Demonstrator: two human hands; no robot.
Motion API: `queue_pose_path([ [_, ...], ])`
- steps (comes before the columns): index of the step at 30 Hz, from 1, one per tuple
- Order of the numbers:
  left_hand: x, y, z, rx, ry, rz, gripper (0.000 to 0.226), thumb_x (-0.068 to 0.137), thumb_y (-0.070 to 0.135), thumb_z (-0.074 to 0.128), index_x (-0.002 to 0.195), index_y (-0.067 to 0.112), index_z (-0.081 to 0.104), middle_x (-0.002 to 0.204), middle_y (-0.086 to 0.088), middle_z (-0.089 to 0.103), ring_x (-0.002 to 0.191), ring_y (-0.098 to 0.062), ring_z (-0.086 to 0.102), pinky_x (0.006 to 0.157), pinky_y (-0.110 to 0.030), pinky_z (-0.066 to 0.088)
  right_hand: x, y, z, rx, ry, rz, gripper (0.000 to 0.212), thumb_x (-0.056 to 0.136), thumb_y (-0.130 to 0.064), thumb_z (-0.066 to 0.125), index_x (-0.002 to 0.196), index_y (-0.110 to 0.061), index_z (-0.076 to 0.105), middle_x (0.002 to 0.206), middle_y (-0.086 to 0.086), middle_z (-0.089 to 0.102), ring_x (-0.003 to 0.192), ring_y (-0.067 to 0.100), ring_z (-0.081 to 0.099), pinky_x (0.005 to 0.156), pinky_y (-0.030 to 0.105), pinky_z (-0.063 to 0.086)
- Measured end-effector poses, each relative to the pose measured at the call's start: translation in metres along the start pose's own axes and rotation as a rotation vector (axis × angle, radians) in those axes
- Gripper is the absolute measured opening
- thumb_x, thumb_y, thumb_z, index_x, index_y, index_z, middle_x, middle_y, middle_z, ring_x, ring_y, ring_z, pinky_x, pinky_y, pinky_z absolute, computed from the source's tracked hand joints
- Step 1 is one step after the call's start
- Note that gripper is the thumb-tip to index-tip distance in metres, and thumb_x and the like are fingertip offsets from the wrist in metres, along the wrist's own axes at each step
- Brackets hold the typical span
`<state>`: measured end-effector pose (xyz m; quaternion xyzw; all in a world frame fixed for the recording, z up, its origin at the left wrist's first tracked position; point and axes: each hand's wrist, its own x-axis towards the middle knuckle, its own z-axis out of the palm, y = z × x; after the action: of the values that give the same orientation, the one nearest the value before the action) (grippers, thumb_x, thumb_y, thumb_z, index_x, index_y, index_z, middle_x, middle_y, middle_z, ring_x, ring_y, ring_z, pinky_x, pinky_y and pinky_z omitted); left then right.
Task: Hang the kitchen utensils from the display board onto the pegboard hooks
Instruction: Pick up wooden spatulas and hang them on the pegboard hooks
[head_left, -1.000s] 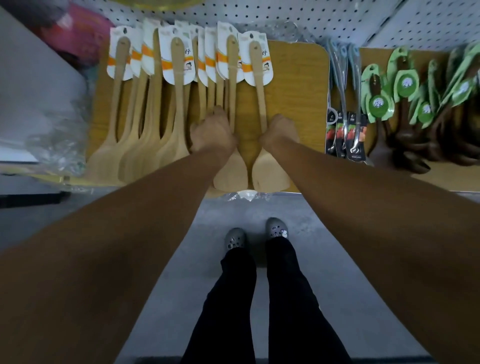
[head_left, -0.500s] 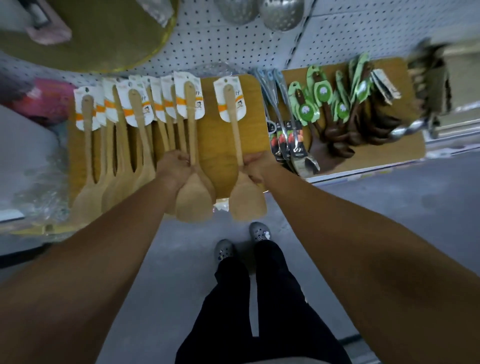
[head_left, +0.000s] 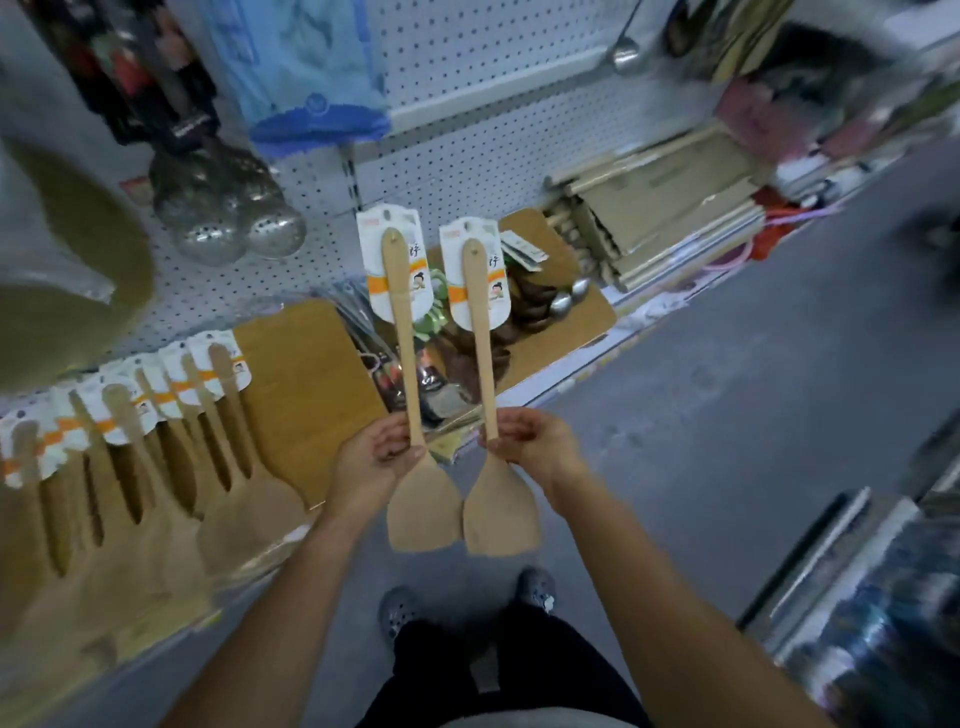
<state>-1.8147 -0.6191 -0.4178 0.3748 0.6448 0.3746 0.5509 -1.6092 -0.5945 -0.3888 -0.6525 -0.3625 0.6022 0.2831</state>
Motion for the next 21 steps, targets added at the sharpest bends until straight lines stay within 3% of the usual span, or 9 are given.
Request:
queue_pose_path([
  [3, -0.002, 0.035, 0.049, 0.040, -0.027, 0.072, 0.052, 0.080, -0.009, 0.072, 0.126, 0.012, 0.059, 0.097, 0.010, 0.068, 0.079, 0.006, 0.064, 0.073, -0.010, 0.052, -0.012, -0.013, -0.065, 0.088, 0.063, -0.047, 0.029, 0.082, 0.018, 0.066, 0.110, 0.010, 0.064, 0.107, 0.031, 0.069, 0.094, 0.039, 0.067, 0.098, 0.050, 0.052],
  [6, -0.001, 0.065, 0.104, 0.051, -0.069, 0.126, 0.052, 0.080, -0.009, 0.071, 0.126, 0.011, 0.059, 0.100, 0.010, 0.067, 0.085, 0.001, 0.063, 0.071, -0.008, 0.050, -0.022, -0.019, -0.137, 0.152, 0.086, -0.090, 0.026, 0.080, 0.010, 0.072, 0.100, -0.006, 0.072, 0.103, 0.020, 0.075, 0.101, 0.036, 0.071, 0.095, 0.046, 0.056],
  [11, -0.004, 0.099, 0.209, 0.061, -0.163, 0.148, 0.051, 0.080, -0.013, 0.069, 0.126, 0.008, 0.059, 0.099, 0.008, 0.069, 0.078, 0.008, 0.066, 0.072, -0.009, 0.052, -0.033, -0.020, -0.255, 0.235, 0.172, -0.144, 0.025, 0.080, 0.007, 0.073, 0.098, -0.010, 0.073, 0.102, 0.016, 0.076, 0.102, 0.034, 0.071, 0.089, 0.041, 0.055],
  [16, -0.004, 0.116, 0.306, 0.052, -0.245, 0.135, 0.053, 0.080, -0.010, 0.071, 0.130, 0.007, 0.059, 0.106, 0.007, 0.071, 0.085, 0.001, 0.067, 0.076, -0.014, 0.054, -0.033, -0.012, -0.357, 0.255, 0.229, -0.168, 0.027, 0.083, 0.010, 0.068, 0.095, -0.014, 0.073, 0.096, 0.014, 0.077, 0.092, 0.030, 0.072, 0.089, 0.045, 0.052],
  [21, 0.009, 0.145, 0.382, 0.045, -0.298, 0.136, 0.050, 0.082, -0.011, 0.069, 0.127, 0.008, 0.060, 0.109, 0.003, 0.070, 0.088, -0.006, 0.066, 0.078, -0.017, 0.056, -0.018, -0.012, -0.425, 0.318, 0.267, -0.159, 0.028, 0.085, 0.012, 0.067, 0.096, -0.013, 0.070, 0.096, 0.013, 0.076, 0.080, 0.015, 0.074, 0.071, 0.023, 0.056],
])
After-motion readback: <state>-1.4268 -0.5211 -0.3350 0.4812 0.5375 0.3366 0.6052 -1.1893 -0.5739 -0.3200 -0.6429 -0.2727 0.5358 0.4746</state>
